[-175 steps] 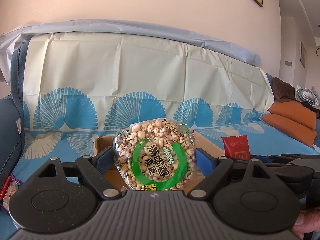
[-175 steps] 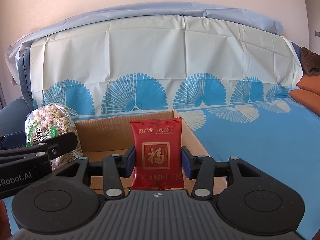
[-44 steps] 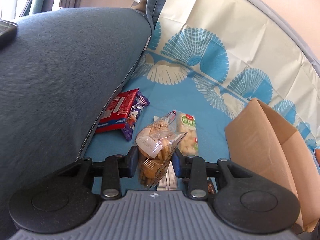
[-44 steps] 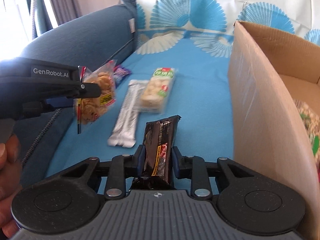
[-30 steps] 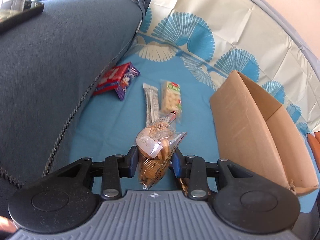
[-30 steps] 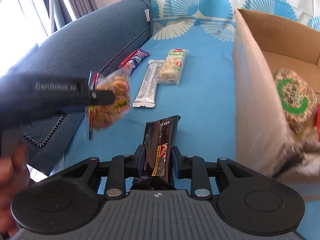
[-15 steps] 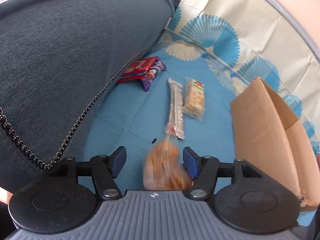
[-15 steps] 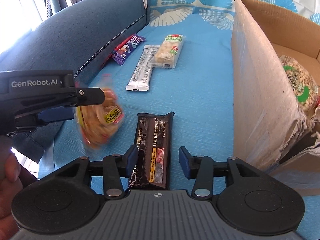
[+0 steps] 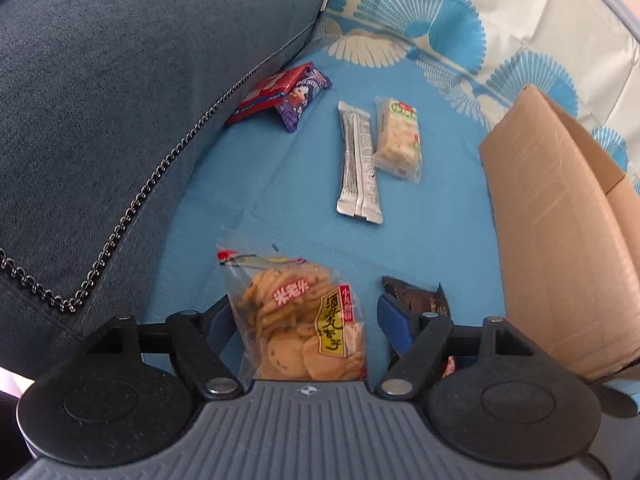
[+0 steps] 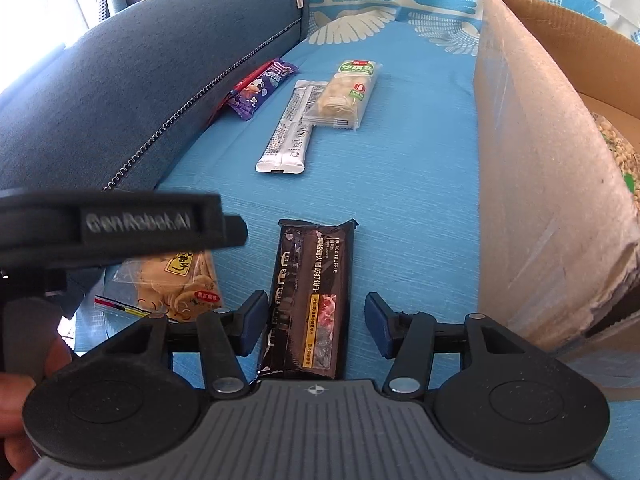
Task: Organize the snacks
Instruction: 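Grasp the cookie bag with the left tool while the right tool grasps the dark chocolate bar, then carry the cookie bag and chocolate bar over the box with both tools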
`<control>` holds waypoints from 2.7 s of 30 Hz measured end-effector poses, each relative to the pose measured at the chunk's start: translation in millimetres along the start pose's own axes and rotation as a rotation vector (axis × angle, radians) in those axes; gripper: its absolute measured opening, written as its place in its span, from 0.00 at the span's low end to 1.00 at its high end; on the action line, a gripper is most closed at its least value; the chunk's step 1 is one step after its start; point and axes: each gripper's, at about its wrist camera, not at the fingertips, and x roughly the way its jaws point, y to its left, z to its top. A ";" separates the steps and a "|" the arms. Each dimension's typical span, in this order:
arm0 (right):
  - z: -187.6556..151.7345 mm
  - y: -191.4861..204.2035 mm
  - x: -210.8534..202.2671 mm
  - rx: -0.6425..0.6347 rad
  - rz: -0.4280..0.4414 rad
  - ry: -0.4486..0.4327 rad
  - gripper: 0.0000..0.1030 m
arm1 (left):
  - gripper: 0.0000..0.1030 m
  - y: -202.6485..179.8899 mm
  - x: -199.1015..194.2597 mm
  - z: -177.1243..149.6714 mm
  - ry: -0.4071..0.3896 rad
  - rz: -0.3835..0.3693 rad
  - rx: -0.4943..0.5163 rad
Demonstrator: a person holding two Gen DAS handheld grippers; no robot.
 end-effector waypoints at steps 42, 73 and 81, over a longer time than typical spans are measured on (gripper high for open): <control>-7.1 15.5 -80.3 -0.121 -0.049 -0.339 0.39 | 0.54 0.0 -59.1 -7.1 -0.280 -0.067 0.029; 13.5 -115.0 -149.0 0.228 -0.222 -0.668 0.39 | 0.54 -107.1 -97.4 3.1 -0.350 -0.233 0.238; 8.7 -162.1 -150.5 0.446 -0.347 -0.663 0.39 | 0.54 -202.5 -92.9 27.0 -0.367 -0.352 0.362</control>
